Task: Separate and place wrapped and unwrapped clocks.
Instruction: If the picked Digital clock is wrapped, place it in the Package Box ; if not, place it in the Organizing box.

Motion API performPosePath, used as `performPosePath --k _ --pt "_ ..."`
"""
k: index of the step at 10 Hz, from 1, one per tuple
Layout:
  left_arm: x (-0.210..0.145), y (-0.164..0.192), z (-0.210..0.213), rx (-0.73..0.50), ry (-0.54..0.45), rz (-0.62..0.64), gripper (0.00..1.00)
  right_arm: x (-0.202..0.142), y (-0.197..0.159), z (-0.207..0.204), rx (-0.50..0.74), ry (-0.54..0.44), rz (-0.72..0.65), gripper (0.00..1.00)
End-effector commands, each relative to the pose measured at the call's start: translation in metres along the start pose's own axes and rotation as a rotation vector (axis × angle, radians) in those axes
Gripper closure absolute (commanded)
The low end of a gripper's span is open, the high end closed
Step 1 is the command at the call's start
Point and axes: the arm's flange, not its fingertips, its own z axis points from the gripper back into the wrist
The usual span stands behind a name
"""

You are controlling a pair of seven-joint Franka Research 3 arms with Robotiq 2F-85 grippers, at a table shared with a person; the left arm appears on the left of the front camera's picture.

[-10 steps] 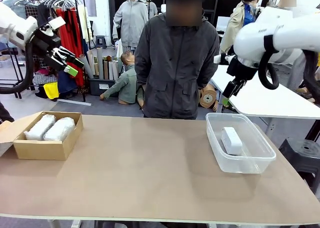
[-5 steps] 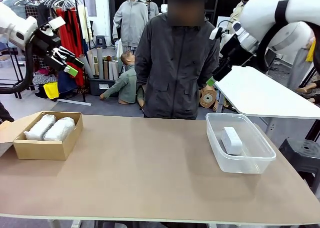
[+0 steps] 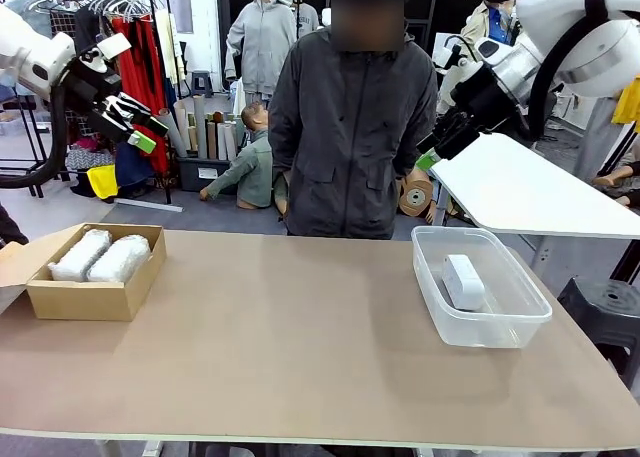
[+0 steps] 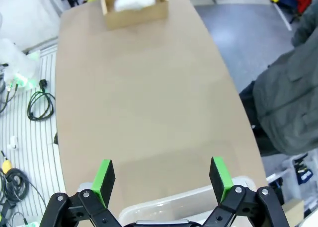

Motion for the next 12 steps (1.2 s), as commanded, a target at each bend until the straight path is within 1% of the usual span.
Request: performPosePath --k 1,5,9,10,11,12 --pt "0.0 -0.002 0.0 0.005 0.008 -0.001 0.0 0.009 -0.003 0.011 0.017 -0.07 0.073 0.0" --pt "0.0 -0.002 0.0 0.005 0.008 -0.001 0.0 0.016 0.007 0.022 -0.001 -0.121 0.141 0.0" --pt "0.0 -0.002 0.0 0.005 0.008 -0.001 0.0 0.021 0.005 0.024 0.007 -0.153 0.182 0.0" --pt "0.0 -0.002 0.0 0.005 0.008 -0.001 0.0 0.021 0.003 0.024 -0.003 -0.142 0.162 0.0" --pt "0.0 -0.002 0.0 0.005 0.008 -0.001 0.0 0.014 -0.003 0.019 -0.071 -0.114 0.08 0.0" --pt "0.0 -0.002 0.0 0.005 0.008 -0.001 0.0 0.024 0.006 0.022 -0.005 -0.11 0.154 0.0"
